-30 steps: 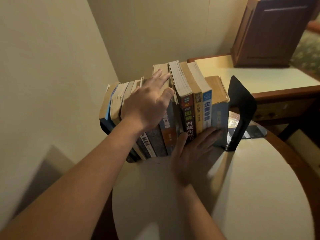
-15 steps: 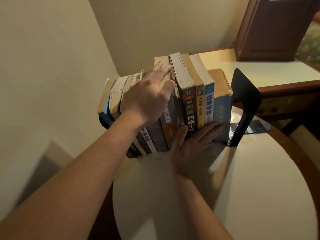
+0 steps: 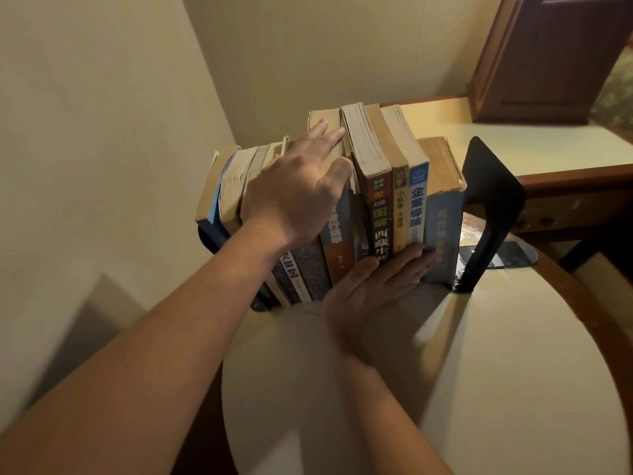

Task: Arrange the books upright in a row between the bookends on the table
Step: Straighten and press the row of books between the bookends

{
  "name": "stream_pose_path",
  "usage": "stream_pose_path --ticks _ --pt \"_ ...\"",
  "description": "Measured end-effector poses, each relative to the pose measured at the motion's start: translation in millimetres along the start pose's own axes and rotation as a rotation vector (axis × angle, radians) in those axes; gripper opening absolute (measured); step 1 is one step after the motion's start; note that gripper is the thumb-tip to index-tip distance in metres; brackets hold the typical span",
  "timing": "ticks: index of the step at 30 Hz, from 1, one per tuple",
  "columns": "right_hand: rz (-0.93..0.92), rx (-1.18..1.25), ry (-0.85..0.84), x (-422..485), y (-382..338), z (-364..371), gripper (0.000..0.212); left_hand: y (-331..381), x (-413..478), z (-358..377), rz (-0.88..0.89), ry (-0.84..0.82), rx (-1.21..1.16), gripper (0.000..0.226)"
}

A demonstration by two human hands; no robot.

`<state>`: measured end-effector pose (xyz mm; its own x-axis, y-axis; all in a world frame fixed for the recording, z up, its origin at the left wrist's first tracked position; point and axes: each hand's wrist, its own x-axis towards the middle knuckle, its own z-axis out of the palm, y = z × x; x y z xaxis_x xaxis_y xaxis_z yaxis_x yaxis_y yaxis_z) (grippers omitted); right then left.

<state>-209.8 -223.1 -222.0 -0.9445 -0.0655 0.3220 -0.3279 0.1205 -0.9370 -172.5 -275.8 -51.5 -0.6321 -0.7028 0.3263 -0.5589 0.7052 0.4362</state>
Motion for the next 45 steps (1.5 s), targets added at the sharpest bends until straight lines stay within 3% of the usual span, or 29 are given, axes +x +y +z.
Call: stream_pose_path --ticks 4,8,11,14,17,20,22,24,28,30,34,37,45 --pt "-0.033 0.057 -0.347 -2 9 -43 0.074 0 0 0 -0.004 0.004 0.007 0.06" --pt "-0.141 0.126 -0.318 4 -14 -79 0.071 1 -5 -3 -0.027 0.02 0.057 0.06" --pt "-0.513 0.123 -0.378 35 -44 -103 0.054 7 -25 -8 0.022 0.082 -0.026 0.057" --pt "-0.852 0.114 -0.455 74 -83 -111 0.037 7 -70 -3 0.066 0.389 -0.163 0.048" --pt "-1.062 -0.022 -0.647 101 -123 -101 0.031 -8 -120 25 -0.191 0.807 -0.236 0.052" --pt "-1.195 -0.212 -0.927 113 -156 -77 0.033 -26 -137 51 -0.58 0.898 -0.556 0.068" --pt "-1.185 -0.338 -1.102 114 -175 -54 0.04 -36 -129 61 -0.588 0.889 -0.68 0.075" --pt "-1.131 -0.482 -1.241 114 -192 -31 0.055 -37 -111 67 -0.469 0.901 -0.776 0.076" --pt "-1.039 -0.755 -1.397 113 -207 10 0.06 -23 -78 80 -0.444 1.051 -0.76 0.072" --pt "-1.07 -0.826 -1.42 112 -209 27 0.06 -14 -70 87 -0.497 1.112 -0.668 0.073" --pt "-0.967 -0.781 -1.442 108 -207 48 0.084 -6 -60 96 -0.53 1.179 -0.556 0.078" --pt "-0.936 -0.763 -1.46 109 -204 50 0.089 -4 -52 99 -0.564 1.226 -0.529 0.081" --pt "-1.029 -0.807 -1.496 104 -204 49 0.101 -11 -40 110 -0.597 1.248 -0.378 0.095"
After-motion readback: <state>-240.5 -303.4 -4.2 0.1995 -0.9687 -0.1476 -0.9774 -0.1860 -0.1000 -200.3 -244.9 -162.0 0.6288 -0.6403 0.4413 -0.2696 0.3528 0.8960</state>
